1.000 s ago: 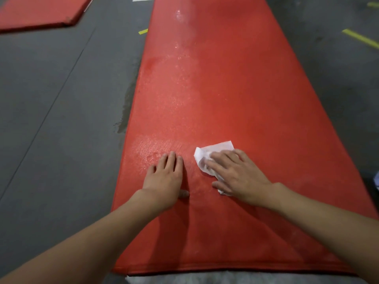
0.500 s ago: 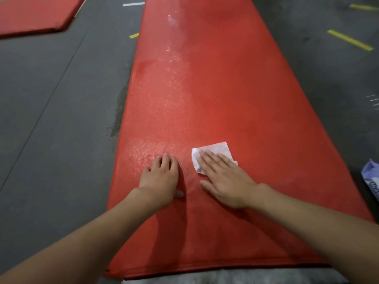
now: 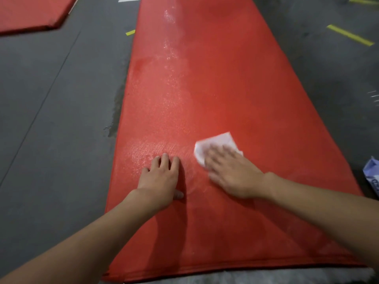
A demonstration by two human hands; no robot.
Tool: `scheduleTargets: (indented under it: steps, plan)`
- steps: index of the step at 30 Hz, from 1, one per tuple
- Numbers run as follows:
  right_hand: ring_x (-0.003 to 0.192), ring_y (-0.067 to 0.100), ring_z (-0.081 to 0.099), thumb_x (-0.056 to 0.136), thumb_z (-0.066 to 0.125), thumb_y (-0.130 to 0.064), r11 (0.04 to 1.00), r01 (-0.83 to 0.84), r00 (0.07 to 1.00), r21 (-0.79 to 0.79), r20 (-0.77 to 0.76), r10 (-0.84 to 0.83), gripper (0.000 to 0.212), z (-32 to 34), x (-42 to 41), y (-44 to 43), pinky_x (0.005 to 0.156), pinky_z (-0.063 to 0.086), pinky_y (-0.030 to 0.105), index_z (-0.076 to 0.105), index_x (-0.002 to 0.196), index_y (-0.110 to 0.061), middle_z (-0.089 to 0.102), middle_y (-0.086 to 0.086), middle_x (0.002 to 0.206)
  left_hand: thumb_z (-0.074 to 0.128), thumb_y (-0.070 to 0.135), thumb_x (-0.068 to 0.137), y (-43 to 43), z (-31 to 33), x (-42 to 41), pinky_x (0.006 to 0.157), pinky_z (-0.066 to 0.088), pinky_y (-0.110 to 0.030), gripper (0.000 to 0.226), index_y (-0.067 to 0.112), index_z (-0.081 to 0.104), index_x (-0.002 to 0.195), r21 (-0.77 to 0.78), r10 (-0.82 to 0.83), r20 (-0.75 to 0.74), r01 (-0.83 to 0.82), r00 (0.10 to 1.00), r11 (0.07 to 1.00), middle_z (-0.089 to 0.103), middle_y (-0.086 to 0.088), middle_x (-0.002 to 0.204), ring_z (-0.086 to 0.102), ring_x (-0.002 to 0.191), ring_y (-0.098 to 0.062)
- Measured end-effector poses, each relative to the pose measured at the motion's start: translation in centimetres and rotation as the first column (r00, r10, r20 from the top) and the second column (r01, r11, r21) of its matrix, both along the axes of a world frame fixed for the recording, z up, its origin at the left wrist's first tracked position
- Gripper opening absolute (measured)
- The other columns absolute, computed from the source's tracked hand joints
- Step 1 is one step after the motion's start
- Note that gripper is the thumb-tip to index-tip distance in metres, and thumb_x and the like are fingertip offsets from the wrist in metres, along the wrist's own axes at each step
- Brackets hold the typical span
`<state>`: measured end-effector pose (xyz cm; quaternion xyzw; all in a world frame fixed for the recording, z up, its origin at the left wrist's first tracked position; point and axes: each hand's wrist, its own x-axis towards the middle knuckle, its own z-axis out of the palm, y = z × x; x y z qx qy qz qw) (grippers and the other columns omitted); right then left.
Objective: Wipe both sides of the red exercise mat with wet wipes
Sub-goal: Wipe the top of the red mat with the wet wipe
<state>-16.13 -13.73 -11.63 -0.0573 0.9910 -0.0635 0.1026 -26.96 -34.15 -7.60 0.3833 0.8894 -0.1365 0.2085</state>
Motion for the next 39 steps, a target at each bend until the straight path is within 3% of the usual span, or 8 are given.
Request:
scheduleTargets:
  steps: [3, 8, 13, 18, 23, 27, 33, 39]
  plan:
    - [0.153, 0.018, -0.002, 0.104, 0.010, -0.049, 0.960, -0.280, 0.958, -0.013, 0.056, 0.281, 0.060, 0.2, 2.7, 0.0, 0.123, -0.006, 0.039, 0.017, 0.158, -0.024, 0.005, 0.002, 0.165, 0.067, 0.058, 0.082, 0.3, 0.1, 0.0, 0.107, 0.033, -0.051, 0.104, 0.040, -0.009, 0.151, -0.016, -0.021, -0.005, 0.021, 1.000, 1.000, 0.007, -0.017, 0.157, 0.015, 0.143, -0.038]
    - [0.150, 0.014, -0.018, 0.096, -0.005, -0.056, 0.997, 0.066, 0.997, 0.043, 0.025, -0.067, 0.067, 0.4, -0.1, 1.6, 0.122, -0.012, 0.037, -0.007, 0.157, -0.028, -0.015, -0.004, 0.164, 0.065, 0.057, 0.084, 0.6, 0.1, 0.0, 0.107, 0.032, -0.051, 0.103, 0.042, -0.012, 0.151, -0.054, -0.019, 0.001, 0.019, 1.000, 0.998, 0.005, -0.020, 0.157, 0.013, 0.144, -0.041]
    - [0.153, 0.018, -0.002, 0.104, 0.013, -0.051, 0.971, -0.241, 0.967, 0.000, 0.082, 0.240, 0.060, 0.0, 3.1, 1.2, 0.123, -0.003, 0.041, 0.012, 0.159, -0.026, 0.003, 0.000, 0.165, 0.068, 0.056, 0.081, 1.0, 0.5, 0.1, 0.103, 0.036, -0.051, 0.104, 0.039, -0.006, 0.151, -0.080, -0.030, 0.006, 0.031, 1.000, 0.996, 0.013, -0.021, 0.153, 0.022, 0.138, -0.041]
    - [0.151, 0.018, -0.018, 0.096, -0.003, -0.056, 0.988, 0.120, 0.991, 0.094, 0.039, -0.124, 0.066, 0.1, 0.6, 3.8, 0.122, -0.011, 0.041, -0.009, 0.157, -0.030, -0.015, -0.002, 0.165, 0.073, 0.048, 0.079, 1.8, 0.7, -0.3, 0.114, 0.027, -0.051, 0.102, 0.025, 0.005, 0.152, -0.079, -0.102, 0.061, 0.107, 0.993, 0.991, 0.001, -0.015, 0.158, 0.008, 0.146, -0.041]
    - [0.152, 0.020, -0.004, 0.103, 0.012, -0.052, 0.981, -0.188, 0.980, 0.045, 0.081, 0.184, 0.061, 0.1, 4.1, 3.2, 0.122, -0.008, 0.040, 0.009, 0.158, -0.027, -0.003, -0.001, 0.164, 0.067, 0.053, 0.082, 2.6, 1.1, -1.0, 0.118, 0.024, -0.049, 0.100, 0.012, 0.009, 0.152, -0.038, -0.132, 0.196, 0.142, 0.972, 0.989, -0.008, -0.006, 0.163, -0.004, 0.151, -0.028]
    - [0.151, 0.017, -0.018, 0.101, 0.006, -0.053, 0.990, 0.107, 0.991, 0.095, 0.073, -0.114, 0.061, 0.4, 1.3, 5.1, 0.121, -0.013, 0.040, -0.014, 0.155, -0.031, -0.019, -0.005, 0.163, 0.062, 0.073, 0.074, 3.8, 1.6, 0.5, 0.105, 0.039, -0.051, 0.099, 0.025, 0.015, 0.147, 0.006, -0.108, 0.119, 0.108, 0.987, 0.994, 0.023, -0.012, 0.150, 0.023, 0.140, -0.036]
    - [0.153, 0.021, 0.004, 0.103, 0.013, -0.053, 0.994, -0.107, 0.992, 0.036, 0.069, 0.104, 0.061, -0.1, 5.7, 2.7, 0.121, 0.002, 0.044, 0.015, 0.158, -0.027, 0.007, 0.001, 0.165, 0.063, 0.074, 0.072, 4.4, 0.7, 1.1, 0.107, 0.031, -0.055, 0.110, 0.039, -0.003, 0.152, -0.046, -0.108, 0.072, 0.111, 0.992, 0.993, 0.013, -0.018, 0.152, 0.016, 0.141, -0.042]
    - [0.151, 0.015, -0.014, 0.098, 0.005, -0.056, 0.953, 0.295, 0.955, 0.066, 0.005, -0.296, 0.066, -0.4, 2.6, 3.4, 0.122, -0.007, 0.045, -0.004, 0.158, -0.030, -0.008, -0.004, 0.166, 0.066, 0.054, 0.082, 4.4, 0.0, 1.4, 0.117, 0.016, -0.057, 0.104, 0.023, -0.003, 0.154, 0.030, -0.158, 0.146, 0.155, 0.977, 0.987, -0.019, 0.002, 0.162, -0.015, 0.150, -0.021]
